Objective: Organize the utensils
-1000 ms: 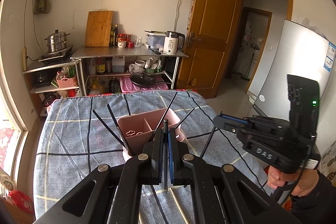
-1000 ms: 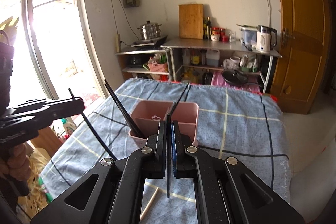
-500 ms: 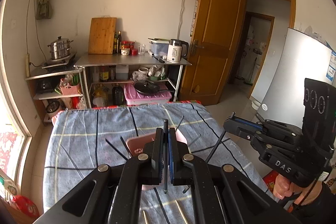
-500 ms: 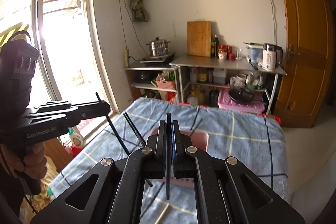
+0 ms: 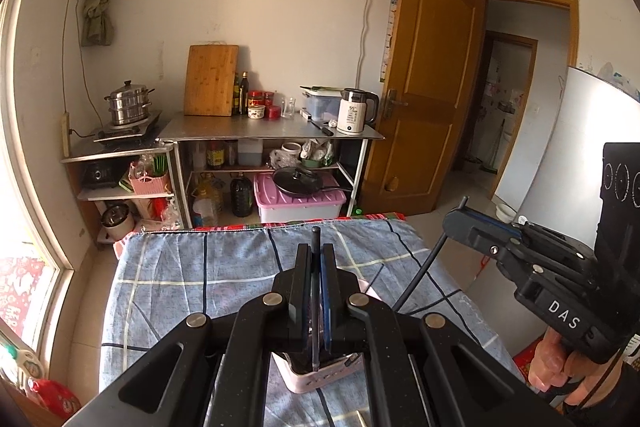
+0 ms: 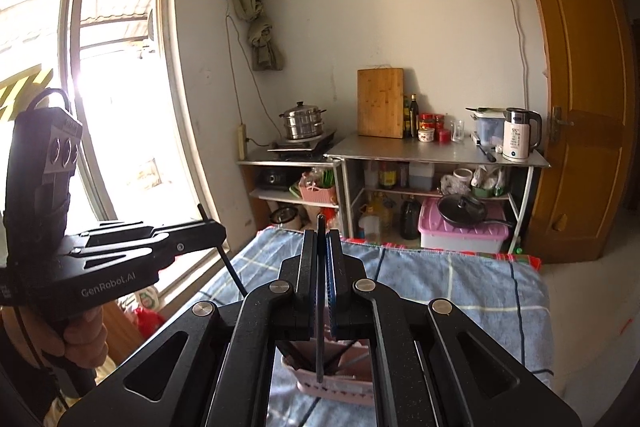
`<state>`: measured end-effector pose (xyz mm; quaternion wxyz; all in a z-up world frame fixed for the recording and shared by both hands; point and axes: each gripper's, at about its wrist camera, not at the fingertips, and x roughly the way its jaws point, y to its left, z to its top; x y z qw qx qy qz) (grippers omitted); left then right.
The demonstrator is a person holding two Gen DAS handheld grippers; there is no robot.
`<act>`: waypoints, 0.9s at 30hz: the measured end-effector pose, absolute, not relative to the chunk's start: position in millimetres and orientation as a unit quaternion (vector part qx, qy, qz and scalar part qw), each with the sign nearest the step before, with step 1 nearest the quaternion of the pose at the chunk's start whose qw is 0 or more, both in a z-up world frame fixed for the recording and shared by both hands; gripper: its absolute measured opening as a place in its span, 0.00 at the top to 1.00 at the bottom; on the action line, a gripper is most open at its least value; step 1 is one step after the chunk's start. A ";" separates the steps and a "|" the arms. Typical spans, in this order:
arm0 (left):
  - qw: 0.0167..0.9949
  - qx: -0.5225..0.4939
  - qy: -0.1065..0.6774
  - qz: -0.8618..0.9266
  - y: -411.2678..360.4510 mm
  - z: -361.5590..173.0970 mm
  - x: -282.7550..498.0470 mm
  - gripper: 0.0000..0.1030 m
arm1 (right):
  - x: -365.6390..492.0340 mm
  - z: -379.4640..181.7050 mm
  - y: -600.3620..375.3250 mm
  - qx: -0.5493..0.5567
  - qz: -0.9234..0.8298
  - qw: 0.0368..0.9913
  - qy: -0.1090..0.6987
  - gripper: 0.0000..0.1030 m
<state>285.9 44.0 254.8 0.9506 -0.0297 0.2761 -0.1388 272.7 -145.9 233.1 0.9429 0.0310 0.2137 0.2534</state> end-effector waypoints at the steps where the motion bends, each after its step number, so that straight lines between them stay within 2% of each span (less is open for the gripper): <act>1: 0.951 -0.031 0.277 -0.136 45.1 251.9 290.0 0.96 | 275.2 231.0 -144.7 0.031 0.252 0.943 0.214 0.96; 18: 0.930 -0.036 0.339 -0.136 44.3 168.3 312.0 0.96 | 295.5 162.5 -129.0 0.018 0.254 0.923 0.287 0.96; 27: 0.930 -0.040 0.337 -0.144 45.0 165.9 300.8 0.95 | 292.7 151.2 -137.2 0.017 0.254 0.916 0.309 0.93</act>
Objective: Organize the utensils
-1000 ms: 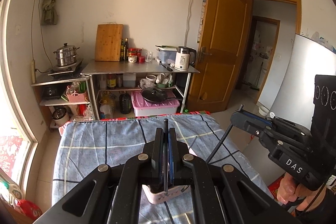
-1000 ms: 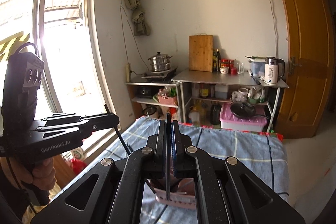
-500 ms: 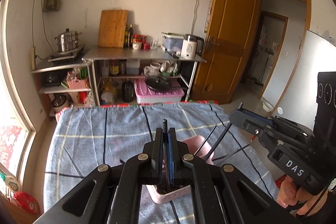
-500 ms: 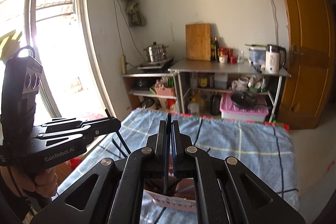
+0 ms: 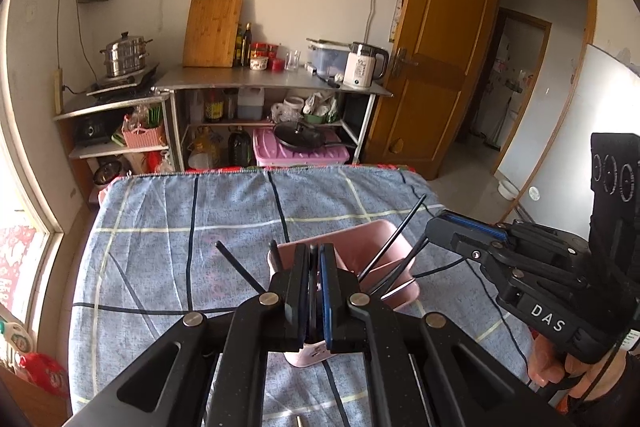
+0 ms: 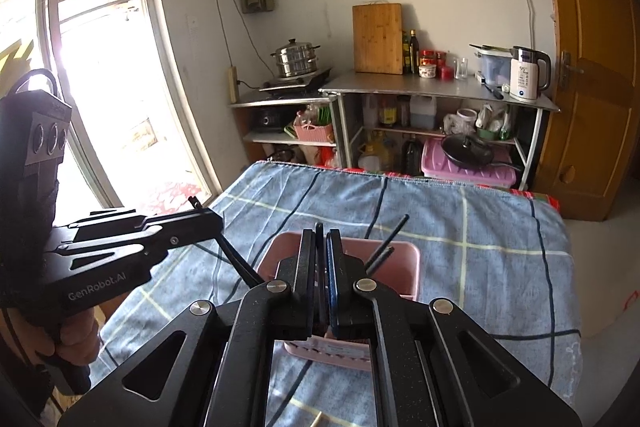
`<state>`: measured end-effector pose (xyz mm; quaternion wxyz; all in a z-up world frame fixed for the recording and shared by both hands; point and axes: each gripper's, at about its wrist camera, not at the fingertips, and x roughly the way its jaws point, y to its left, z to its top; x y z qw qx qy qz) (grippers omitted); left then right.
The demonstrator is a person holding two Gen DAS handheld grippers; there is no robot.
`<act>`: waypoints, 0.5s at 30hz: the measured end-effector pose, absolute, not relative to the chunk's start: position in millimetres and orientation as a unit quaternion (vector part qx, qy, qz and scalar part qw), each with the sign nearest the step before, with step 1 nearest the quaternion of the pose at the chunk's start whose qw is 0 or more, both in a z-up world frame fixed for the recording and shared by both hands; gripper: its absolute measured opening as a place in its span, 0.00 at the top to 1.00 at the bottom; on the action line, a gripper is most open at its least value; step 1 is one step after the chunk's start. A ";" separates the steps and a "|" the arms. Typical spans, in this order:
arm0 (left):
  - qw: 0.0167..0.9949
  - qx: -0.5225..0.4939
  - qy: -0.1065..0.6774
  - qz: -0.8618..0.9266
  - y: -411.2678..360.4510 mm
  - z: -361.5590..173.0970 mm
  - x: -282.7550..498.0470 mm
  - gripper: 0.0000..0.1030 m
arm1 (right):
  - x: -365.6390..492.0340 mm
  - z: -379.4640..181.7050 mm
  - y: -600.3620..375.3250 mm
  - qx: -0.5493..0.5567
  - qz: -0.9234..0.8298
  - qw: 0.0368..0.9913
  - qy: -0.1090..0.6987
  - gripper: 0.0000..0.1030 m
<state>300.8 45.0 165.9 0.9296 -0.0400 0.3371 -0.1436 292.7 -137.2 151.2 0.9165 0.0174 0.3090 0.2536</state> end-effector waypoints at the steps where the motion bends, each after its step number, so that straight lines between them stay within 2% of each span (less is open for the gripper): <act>1: 0.931 -0.039 0.333 -0.144 44.8 169.4 297.6 0.95 | 290.8 153.6 -139.3 0.017 0.251 0.918 0.306 0.92; 8: 0.941 -0.036 0.303 -0.146 44.4 192.4 267.1 0.92 | 269.9 167.3 -156.6 0.027 0.240 0.926 0.289 0.91; 15: 0.946 -0.029 0.284 -0.151 39.8 193.9 225.6 0.92 | 232.9 166.7 -169.4 0.038 0.236 0.929 0.283 0.90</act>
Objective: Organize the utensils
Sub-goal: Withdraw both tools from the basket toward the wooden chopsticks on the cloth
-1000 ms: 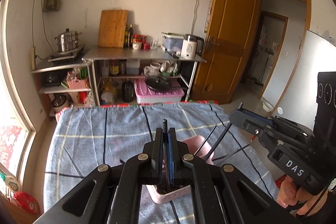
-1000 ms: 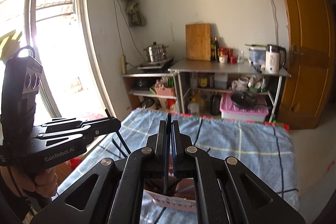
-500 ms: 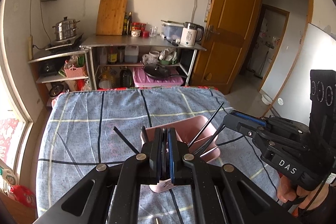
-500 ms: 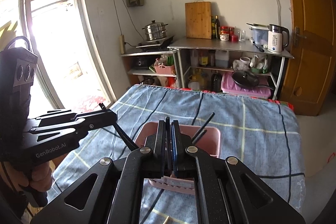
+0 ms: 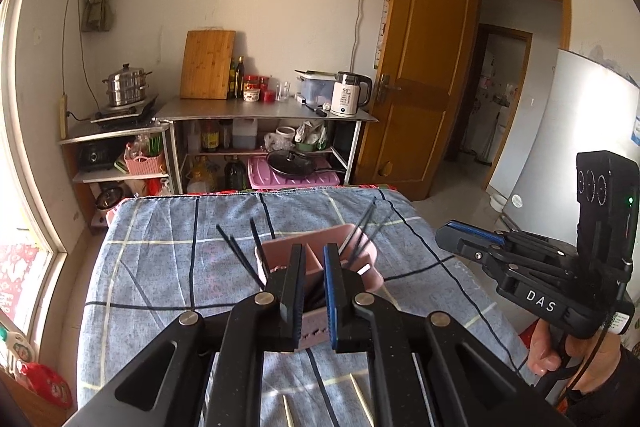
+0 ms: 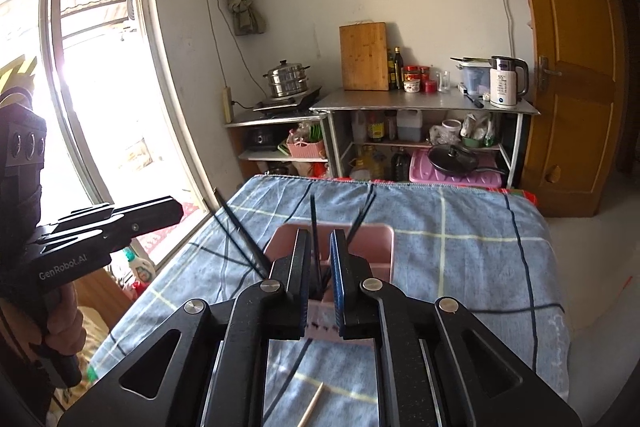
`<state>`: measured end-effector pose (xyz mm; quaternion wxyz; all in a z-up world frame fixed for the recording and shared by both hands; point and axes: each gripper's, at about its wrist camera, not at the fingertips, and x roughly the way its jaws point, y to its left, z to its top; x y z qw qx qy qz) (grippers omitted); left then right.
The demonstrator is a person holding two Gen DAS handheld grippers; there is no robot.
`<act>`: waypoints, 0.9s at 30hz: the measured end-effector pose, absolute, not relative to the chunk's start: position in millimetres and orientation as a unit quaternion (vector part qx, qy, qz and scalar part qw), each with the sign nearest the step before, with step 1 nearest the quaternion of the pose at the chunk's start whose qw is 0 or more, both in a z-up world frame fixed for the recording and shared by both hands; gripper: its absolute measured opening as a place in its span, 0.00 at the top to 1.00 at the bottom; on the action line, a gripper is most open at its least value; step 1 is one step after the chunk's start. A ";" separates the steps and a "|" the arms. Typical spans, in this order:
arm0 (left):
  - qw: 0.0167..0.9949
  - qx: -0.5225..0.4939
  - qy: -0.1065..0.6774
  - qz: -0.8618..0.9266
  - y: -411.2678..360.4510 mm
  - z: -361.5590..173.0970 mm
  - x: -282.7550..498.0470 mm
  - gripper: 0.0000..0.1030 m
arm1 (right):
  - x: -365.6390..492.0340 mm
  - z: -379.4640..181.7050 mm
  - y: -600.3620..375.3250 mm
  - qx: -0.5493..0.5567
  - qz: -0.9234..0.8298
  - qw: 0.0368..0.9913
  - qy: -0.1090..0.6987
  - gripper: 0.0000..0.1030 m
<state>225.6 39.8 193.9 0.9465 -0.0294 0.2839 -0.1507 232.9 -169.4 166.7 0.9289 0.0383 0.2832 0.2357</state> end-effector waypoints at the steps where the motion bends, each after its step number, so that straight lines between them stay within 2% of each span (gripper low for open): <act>1: 0.947 -0.027 0.283 -0.151 38.5 191.2 218.6 0.92 | 229.4 165.4 -170.5 0.039 0.235 0.929 0.284 0.90; 18: 0.942 -0.047 0.298 -0.148 32.7 125.5 133.4 0.92 | 146.9 119.5 -182.4 0.060 0.226 0.923 0.306 0.90; 23: 0.941 -0.041 0.305 -0.144 31.3 110.1 114.8 0.92 | 129.9 108.1 -179.8 0.063 0.230 0.920 0.312 0.84; 27: 0.938 -0.037 0.313 -0.146 31.0 97.6 106.0 0.92 | 121.3 96.1 -174.9 0.060 0.233 0.915 0.324 0.83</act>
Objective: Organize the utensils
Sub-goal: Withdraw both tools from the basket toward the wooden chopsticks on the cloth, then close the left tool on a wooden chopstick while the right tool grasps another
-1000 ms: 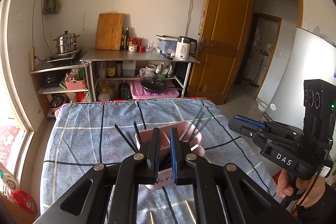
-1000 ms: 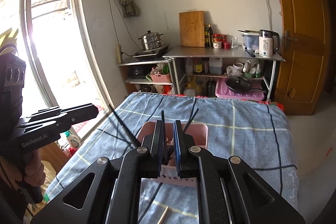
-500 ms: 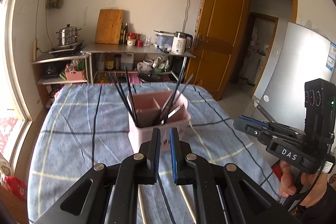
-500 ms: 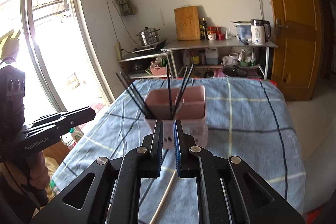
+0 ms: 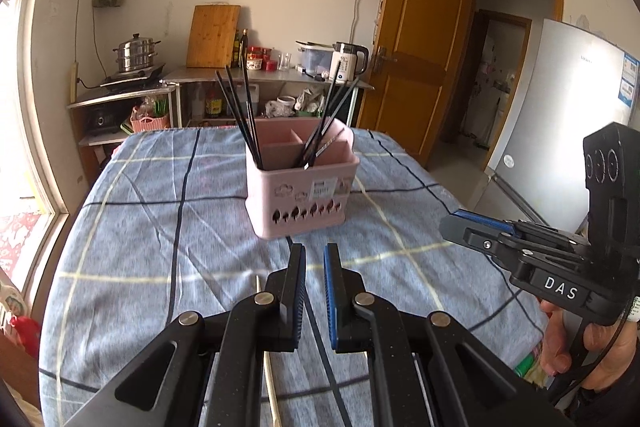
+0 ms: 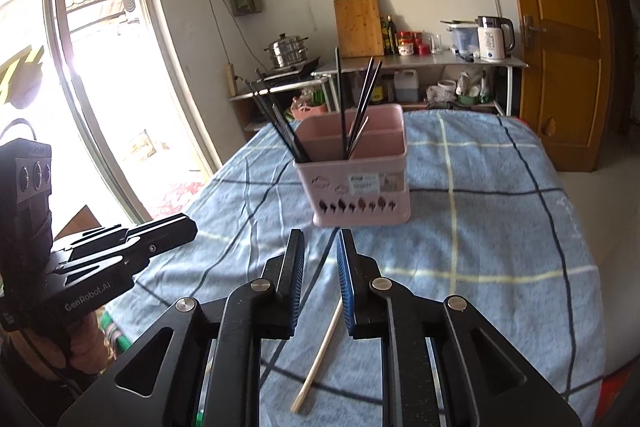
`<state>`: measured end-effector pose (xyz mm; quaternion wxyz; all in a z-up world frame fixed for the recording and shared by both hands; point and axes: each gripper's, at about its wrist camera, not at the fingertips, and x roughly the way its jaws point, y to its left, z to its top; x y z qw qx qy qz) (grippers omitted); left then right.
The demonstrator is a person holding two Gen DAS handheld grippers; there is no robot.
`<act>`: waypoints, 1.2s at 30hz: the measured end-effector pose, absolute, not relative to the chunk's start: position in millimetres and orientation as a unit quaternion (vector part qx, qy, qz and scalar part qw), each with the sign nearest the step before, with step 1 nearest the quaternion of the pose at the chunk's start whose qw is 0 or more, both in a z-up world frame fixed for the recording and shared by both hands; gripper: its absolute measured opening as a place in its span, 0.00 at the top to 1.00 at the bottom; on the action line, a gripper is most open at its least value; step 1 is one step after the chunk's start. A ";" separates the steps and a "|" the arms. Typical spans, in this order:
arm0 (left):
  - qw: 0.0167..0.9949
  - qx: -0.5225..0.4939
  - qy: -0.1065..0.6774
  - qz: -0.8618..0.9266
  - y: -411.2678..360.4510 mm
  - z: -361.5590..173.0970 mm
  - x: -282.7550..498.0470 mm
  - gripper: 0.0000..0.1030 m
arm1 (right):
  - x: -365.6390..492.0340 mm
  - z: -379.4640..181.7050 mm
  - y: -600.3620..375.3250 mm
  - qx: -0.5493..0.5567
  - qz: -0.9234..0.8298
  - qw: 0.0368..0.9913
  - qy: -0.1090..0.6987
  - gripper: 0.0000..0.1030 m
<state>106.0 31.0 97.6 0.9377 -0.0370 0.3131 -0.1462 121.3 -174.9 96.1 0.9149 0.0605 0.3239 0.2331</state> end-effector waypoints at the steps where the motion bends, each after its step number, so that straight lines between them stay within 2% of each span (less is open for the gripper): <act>1: 0.937 -0.037 0.314 -0.146 31.1 95.8 105.0 0.92 | 120.2 93.3 -173.8 0.060 0.234 0.913 0.327 0.83; 16: 0.926 -0.039 0.349 -0.137 39.4 56.7 120.0 0.88 | 127.5 60.6 -162.3 0.052 0.228 0.900 0.367 0.83; 28: 0.898 -0.039 0.423 -0.119 47.6 -4.6 167.5 0.87 | 160.5 14.7 -145.8 0.045 0.214 0.878 0.426 0.83; 36: 0.885 -0.043 0.448 -0.121 49.6 -26.6 199.2 0.87 | 189.1 -12.5 -136.0 0.037 0.200 0.864 0.460 0.83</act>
